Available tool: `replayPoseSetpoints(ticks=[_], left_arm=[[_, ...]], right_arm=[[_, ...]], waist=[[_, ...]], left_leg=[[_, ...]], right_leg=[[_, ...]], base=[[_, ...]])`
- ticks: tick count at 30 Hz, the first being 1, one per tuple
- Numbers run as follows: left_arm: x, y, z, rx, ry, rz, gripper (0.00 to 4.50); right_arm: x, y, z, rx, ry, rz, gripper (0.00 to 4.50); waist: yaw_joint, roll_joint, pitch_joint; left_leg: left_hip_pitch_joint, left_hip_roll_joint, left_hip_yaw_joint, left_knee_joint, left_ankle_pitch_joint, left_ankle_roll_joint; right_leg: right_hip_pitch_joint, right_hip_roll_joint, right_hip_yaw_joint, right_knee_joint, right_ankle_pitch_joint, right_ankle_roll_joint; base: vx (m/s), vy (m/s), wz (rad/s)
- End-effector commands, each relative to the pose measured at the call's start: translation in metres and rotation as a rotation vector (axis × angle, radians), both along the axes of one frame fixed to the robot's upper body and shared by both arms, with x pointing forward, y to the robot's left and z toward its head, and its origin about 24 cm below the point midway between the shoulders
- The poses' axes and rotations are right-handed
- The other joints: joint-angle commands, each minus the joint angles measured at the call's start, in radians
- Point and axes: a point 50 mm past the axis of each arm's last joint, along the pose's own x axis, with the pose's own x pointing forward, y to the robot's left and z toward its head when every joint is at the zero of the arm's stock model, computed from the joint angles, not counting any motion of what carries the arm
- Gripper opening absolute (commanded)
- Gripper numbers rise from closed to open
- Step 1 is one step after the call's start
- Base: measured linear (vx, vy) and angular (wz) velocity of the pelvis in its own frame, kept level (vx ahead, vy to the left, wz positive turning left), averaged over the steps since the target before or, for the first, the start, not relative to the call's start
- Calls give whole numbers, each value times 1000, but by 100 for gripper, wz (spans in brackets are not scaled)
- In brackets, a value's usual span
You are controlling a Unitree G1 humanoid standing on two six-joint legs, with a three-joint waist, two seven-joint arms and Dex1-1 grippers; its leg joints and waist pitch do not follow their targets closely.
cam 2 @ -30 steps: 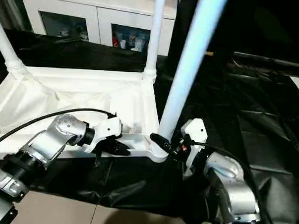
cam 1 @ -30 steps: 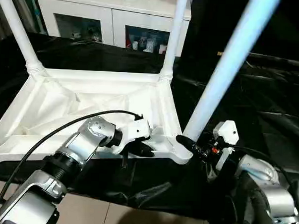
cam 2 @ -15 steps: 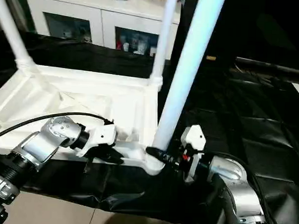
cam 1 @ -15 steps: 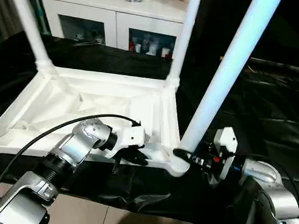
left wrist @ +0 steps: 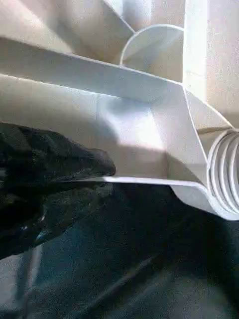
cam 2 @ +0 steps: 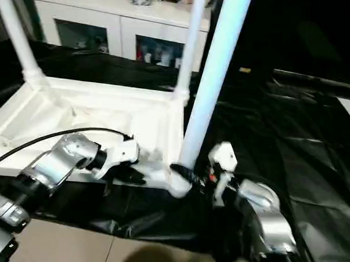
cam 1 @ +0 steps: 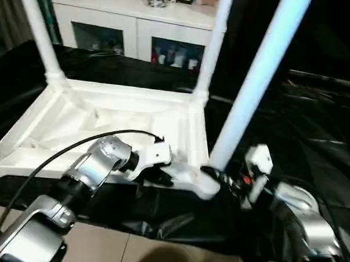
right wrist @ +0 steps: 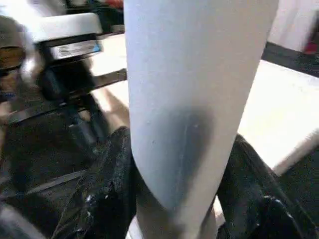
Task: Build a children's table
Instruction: Insert table leg to table base
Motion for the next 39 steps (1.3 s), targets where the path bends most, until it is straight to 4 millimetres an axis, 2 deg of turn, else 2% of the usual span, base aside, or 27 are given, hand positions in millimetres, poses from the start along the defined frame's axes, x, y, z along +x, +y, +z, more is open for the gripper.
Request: replayPoseSetpoints(ticks=[1,2,3,4,5,6,7,8,9,10,12,13,14,17,19,20,22,23,25,26,27,29,31,33,36,38,39], left_arm=[[7,1,1,10,-14,80,0],[7,1,1,10,-14,82,0],[12,-3,3,-2,-19,130,0],[14,-4,3,-7,-21,149,0],[15,-5,4,-10,-23,162,0],[20,-9,5,-15,-34,221,0],[22,-10,5,-16,-40,244,0],[25,-11,5,-12,-48,289,0],[27,-11,4,-10,-53,314,0],[29,-12,3,-1,-57,351,0],[31,-12,2,6,-62,384,0],[34,-12,2,6,-71,423,0],[34,-12,2,6,-72,429,0],[37,-15,3,3,-85,495,0],[39,-20,3,-6,-88,531,0],[39,-22,3,-9,-88,539,0],[39,-29,3,-25,-89,559,0],[39,-32,3,-33,-89,567,0],[39,-35,3,-38,-91,572,0],[39,-36,3,-39,-92,574,0],[39,-37,2,-36,-96,574,0],[39,-37,2,-32,-102,577,0],[39,-33,1,-19,-112,584,0],[40,-31,1,-16,-115,592,0],[41,-29,1,-14,-120,597,0],[41,-29,2,-14,-121,598,0],[42,-28,3,-17,-127,591,0]], right_arm=[[-6,-18,-43,-127,213,-157,184],[-6,-18,-43,-127,213,-160,184],[2,-20,-48,-148,229,-238,184],[5,-20,-49,-152,234,-267,184],[8,-20,-49,-154,237,-287,184],[16,-18,-50,-149,245,-359,184],[19,-16,-50,-144,247,-384,184],[24,-15,-49,-140,247,-430,184],[27,-14,-49,-139,247,-454,184],[32,-12,-47,-126,251,-502,184],[37,-9,-46,-112,256,-546,184],[41,-6,-46,-97,263,-595,184],[42,-5,-45,-95,264,-603,184],[51,4,-44,-63,286,-706,184],[58,15,-43,-49,308,-792,184],[60,18,-42,-48,313,-811,184],[64,28,-41,-36,333,-862,184],[65,32,-40,-32,338,-884,184],[67,37,-39,-34,337,-894,184],[68,38,-38,-37,334,-894,184],[68,42,-37,-38,333,-885,184],[69,47,-37,-43,330,-869,184],[70,52,-35,-49,319,-840,184],[72,54,-34,-41,313,-834,184],[74,55,-31,-23,307,-825,184],[75,56,-29,1,302,-811,240],[79,57,-22,46,286,-790,240]], waist=[[-11,14,-18],[-16,16,-20],[-24,21,-21],[-30,19,-20],[-30,24,-18],[-36,17,-21],[-41,22,-15],[-45,18,-14],[-47,16,-11],[-47,18,-11],[-50,20,-12],[-51,22,-8],[-50,22,-5],[-52,19,-2],[-55,22,1],[-55,24,1],[-58,20,2],[-59,14,4],[-59,12,2],[-59,12,1],[-57,4,0],[-54,2,-4],[-49,-5,-7],[-43,-8,-4],[-40,-6,-9],[-39,-9,-12],[-38,-7,-14]], left_leg=[[-1,52,-45,-90,-477,-36],[-1,53,-47,-92,-486,-35],[-10,56,-50,-98,-488,-34],[-15,56,-55,-102,-502,-36],[-11,57,-56,-104,-527,-40],[3,53,-51,-96,-549,-36],[4,54,-56,-98,-570,-38],[2,54,-56,-99,-577,-38],[4,52,-55,-98,-579,-34],[12,52,-56,-95,-588,-33],[11,52,-57,-96,-586,-30],[0,54,-57,-102,-576,-24],[6,55,-57,-100,-586,-23],[15,54,-56,-98,-600,-28],[6,59,-60,-105,-608,-34],[8,59,-60,-107,-615,-38],[9,58,-59,-109,-621,-42],[12,57,-57,-107,-617,-40],[16,54,-51,-103,-594,-37],[13,55,-51,-104,-580,-36],[7,55,-47,-105,-548,-31],[0,56,-44,-105,-497,-32],[0,55,-35,-103,-444,-27],[2,54,-31,-101,-438,-23],[-2,58,-31,-102,-404,-27],[-1,58,-27,-101,-390,-27],[1,58,-25,-100,-389,-26]], right_leg=[[11,-90,21,-120,-650,-75],[14,-91,16,-121,-631,-79],[25,-94,7,-119,-574,-95],[31,-94,-1,-122,-547,-100],[27,-92,-6,-121,-550,-103],[21,-95,-12,-133,-546,-109],[20,-100,-20,-135,-551,-113],[24,-101,-24,-136,-560,-104],[20,-102,-25,-141,-575,-101],[18,-103,-30,-146,-591,-94],[23,-104,-35,-148,-577,-95],[31,-106,-42,-147,-547,-96],[28,-111,-52,-154,-556,-90],[19,-114,-57,-157,-567,-87],[27,-116,-59,-150,-529,-91],[27,-114,-61,-150,-522,-92],[26,-113,-61,-148,-489,-96],[21,-115,-59,-149,-493,-99],[15,-116,-51,-149,-475,-110],[16,-116,-49,-146,-459,-113],[17,-115,-44,-142,-434,-120],[20,-116,-35,-132,-388,-133],[16,-113,-25,-123,-346,-150],[11,-113,-19,-124,-388,-142],[16,-110,-17,-116,-344,-150],[16,-107,-16,-112,-312,-161],[15,-106,-15,-111,-304,-166]], base=[[-67,39,-15],[-55,52,-17],[-55,52,-17],[-54,55,-21],[-36,51,-13],[-36,51,-13],[0,0,0],[0,0,0],[0,0,0],[0,0,0],[0,0,0],[0,0,0],[0,0,0],[0,0,0],[0,0,0],[0,0,0],[0,0,0],[0,0,0],[0,0,0],[0,0,0],[0,0,0],[0,0,0],[0,0,0],[0,0,0],[0,0,0],[0,0,0],[0,0,0]])
